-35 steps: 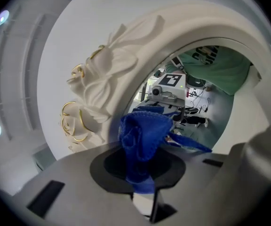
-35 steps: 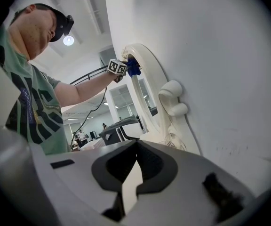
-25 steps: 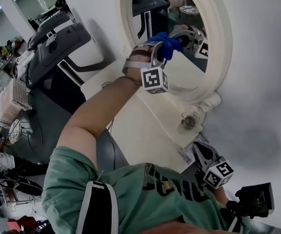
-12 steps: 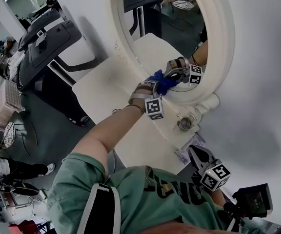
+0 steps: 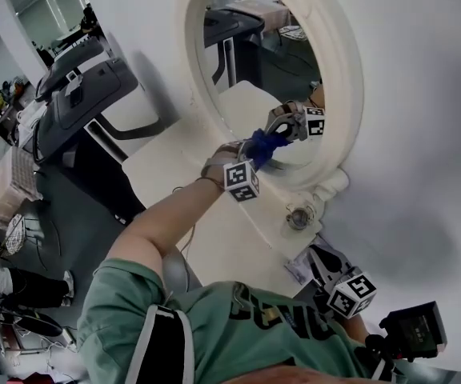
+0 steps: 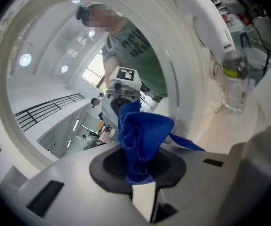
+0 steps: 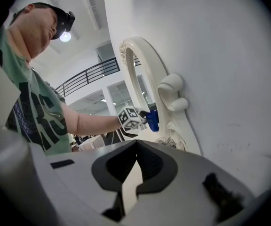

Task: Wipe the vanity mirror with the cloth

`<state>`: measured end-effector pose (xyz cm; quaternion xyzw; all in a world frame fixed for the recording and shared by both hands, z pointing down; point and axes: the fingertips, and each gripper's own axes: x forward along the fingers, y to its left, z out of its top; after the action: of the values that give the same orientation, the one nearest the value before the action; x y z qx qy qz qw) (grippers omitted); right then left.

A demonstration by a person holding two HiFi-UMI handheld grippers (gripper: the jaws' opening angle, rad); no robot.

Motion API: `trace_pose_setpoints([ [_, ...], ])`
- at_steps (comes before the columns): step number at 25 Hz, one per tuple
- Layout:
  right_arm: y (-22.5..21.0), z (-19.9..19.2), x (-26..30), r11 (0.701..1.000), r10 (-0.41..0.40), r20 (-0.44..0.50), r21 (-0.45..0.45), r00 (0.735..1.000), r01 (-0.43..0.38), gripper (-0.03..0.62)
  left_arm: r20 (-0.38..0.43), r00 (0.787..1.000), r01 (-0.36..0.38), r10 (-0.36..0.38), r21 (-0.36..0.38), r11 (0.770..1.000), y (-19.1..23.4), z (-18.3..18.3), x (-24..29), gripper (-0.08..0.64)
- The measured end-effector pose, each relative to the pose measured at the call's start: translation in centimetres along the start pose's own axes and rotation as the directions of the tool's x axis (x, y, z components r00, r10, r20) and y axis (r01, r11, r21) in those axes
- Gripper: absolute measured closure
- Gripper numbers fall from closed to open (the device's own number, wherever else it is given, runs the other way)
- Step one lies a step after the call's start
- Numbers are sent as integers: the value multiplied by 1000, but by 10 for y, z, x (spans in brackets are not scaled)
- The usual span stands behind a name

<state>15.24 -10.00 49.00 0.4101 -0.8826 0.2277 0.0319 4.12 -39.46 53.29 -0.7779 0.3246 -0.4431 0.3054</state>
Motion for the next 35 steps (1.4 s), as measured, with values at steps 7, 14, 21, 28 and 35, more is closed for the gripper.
trace_pose_setpoints([
  [7,-13,2,-5,1000,-8,33,-10,999,9,580,238,887,-399,396,-36,916,222,110,-122,477],
  [14,-9,9,1,1000,9,67,-18,998,-8,580,257,770,-636,584,243,732,339,187,-203,477],
  [21,-12,4,-3,1000,17,68,-8,998,-17,580,194,746,-666,637,243,706,337,184,-189,479],
  [28,-3,5,1,999,35,49,-12,998,-34,580,190,756,-654,627,254,712,291,168,-166,485],
  [35,-3,-10,0,1000,22,4,13,1000,-22,580,127,887,-458,443,134,879,125,105,-84,482],
])
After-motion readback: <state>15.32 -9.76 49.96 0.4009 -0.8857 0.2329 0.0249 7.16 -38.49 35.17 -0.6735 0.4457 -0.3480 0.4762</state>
